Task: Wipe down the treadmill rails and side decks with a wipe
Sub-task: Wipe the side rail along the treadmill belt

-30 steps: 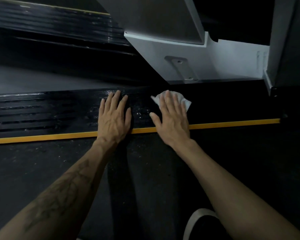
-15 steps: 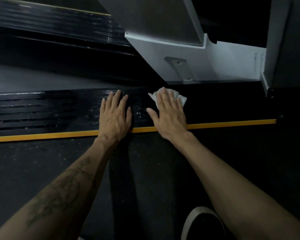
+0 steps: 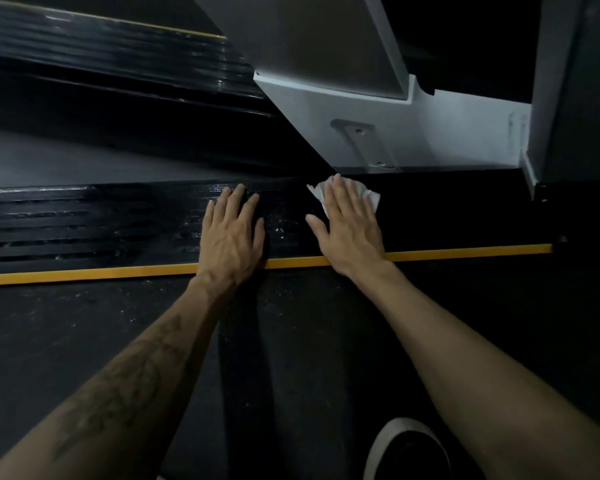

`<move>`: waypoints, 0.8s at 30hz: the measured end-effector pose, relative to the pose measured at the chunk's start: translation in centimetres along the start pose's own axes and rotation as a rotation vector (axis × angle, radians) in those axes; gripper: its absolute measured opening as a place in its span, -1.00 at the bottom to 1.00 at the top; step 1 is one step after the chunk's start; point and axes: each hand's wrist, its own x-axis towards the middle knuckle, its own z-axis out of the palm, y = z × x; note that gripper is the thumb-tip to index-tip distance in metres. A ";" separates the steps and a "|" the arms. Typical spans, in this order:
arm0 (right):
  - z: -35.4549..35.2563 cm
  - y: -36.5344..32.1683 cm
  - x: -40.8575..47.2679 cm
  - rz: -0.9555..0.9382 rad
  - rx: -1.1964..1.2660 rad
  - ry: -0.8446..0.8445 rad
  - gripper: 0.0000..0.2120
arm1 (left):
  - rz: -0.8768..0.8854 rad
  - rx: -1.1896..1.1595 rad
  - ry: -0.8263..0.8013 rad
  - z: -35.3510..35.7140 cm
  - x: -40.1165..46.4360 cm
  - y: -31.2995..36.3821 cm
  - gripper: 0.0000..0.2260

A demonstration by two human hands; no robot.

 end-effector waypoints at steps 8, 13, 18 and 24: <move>1.6 -0.6 -2.1 -0.348 0.013 0.038 -0.35 | 0.043 0.015 0.005 0.1 -0.1 -0.7 -0.53; 1.0 1.2 -2.3 -0.110 -0.014 0.039 -0.30 | 0.070 0.029 -0.005 -0.1 0.1 -1.2 -0.53; 0.1 -2.5 0.7 0.019 -0.019 -0.062 -0.23 | 0.087 0.057 0.035 0.3 0.4 -1.6 -0.53; 1.2 -0.7 -2.3 -0.185 0.006 0.000 -0.32 | 0.083 0.111 0.029 0.2 0.9 -1.5 -0.53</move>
